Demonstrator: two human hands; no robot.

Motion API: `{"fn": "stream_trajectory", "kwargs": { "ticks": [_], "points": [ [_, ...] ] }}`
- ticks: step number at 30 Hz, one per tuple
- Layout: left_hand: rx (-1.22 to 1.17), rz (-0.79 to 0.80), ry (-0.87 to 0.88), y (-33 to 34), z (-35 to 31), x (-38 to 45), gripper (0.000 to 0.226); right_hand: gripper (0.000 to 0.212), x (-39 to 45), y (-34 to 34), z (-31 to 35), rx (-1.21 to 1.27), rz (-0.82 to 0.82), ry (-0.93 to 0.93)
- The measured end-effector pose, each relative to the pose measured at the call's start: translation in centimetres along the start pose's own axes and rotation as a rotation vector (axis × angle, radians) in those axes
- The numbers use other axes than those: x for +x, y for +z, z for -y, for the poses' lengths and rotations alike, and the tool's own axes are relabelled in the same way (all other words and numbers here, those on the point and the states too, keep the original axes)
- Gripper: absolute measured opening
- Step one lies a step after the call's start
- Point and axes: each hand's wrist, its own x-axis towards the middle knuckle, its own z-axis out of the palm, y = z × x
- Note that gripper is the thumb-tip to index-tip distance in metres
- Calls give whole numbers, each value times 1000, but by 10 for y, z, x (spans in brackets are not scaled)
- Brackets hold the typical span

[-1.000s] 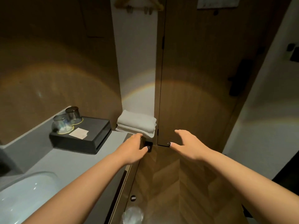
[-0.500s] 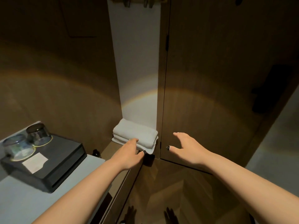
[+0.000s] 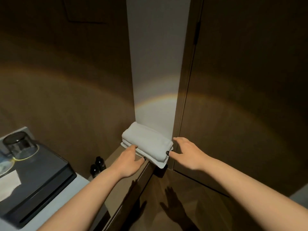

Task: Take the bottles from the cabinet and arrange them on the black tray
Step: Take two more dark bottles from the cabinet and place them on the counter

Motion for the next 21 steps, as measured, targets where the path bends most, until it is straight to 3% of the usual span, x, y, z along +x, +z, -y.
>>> {"fn": "stream_trajectory", "kwargs": {
  "ticks": [12, 21],
  "points": [
    [-170, -29, -119, -23, 47, 153, 66, 71, 184, -1, 6, -25, 98, -24],
    [-141, -139, -448, -46, 123, 194, 56, 68, 302, 35, 38, -59, 247, -130]
  ]
}}
